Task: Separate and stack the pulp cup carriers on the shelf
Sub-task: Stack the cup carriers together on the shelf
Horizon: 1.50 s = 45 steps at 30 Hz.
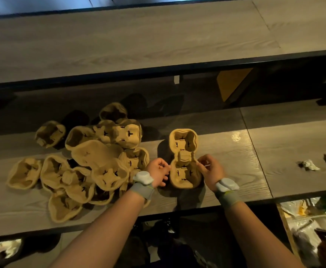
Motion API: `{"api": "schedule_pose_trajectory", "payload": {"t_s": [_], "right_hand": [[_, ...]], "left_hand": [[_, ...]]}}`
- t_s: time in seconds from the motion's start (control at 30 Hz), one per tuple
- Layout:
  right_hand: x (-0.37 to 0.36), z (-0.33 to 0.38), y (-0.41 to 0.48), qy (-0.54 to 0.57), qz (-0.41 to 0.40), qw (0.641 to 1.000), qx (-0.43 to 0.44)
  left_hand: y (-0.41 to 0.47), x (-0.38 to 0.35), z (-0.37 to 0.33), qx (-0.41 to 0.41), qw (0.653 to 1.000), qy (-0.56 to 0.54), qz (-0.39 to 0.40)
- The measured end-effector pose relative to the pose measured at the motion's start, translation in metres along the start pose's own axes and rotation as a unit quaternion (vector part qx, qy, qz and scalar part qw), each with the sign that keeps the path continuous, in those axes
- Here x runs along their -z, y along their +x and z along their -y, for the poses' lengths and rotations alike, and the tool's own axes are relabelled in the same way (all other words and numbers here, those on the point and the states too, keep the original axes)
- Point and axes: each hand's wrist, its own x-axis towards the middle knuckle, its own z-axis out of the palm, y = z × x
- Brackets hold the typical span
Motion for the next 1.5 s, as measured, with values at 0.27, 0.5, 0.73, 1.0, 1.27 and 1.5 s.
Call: {"api": "schedule_pose_trajectory", "payload": {"t_s": [0.27, 0.5, 0.73, 1.0, 1.27, 1.5], "right_hand": [[-0.014, 0.025, 0.015, 0.001, 0.043, 0.999, -0.003], [0.001, 0.056, 0.015, 0.125, 0.042, 0.99, -0.048], [-0.027, 0.132, 0.039, 0.13, 0.089, 0.986, 0.046], [-0.088, 0.163, 0.066, 0.315, 0.233, 0.902, -0.181], [-0.117, 0.165, 0.061, 0.254, 0.243, 0.93, -0.112], [-0.106, 0.18, 0.045, 0.245, 0.262, 0.933, -0.014]], "left_hand": [[0.006, 0.01, 0.019, -0.031, 0.996, -0.023, -0.078], [-0.007, 0.042, 0.008, -0.067, 0.994, -0.064, -0.065], [-0.026, 0.127, -0.018, -0.082, 0.972, -0.194, -0.102], [-0.04, 0.161, 0.0, -0.044, 0.936, -0.347, -0.049], [-0.047, 0.178, 0.026, -0.023, 0.936, -0.347, -0.061], [-0.052, 0.186, 0.019, -0.018, 0.927, -0.37, -0.056]]}}
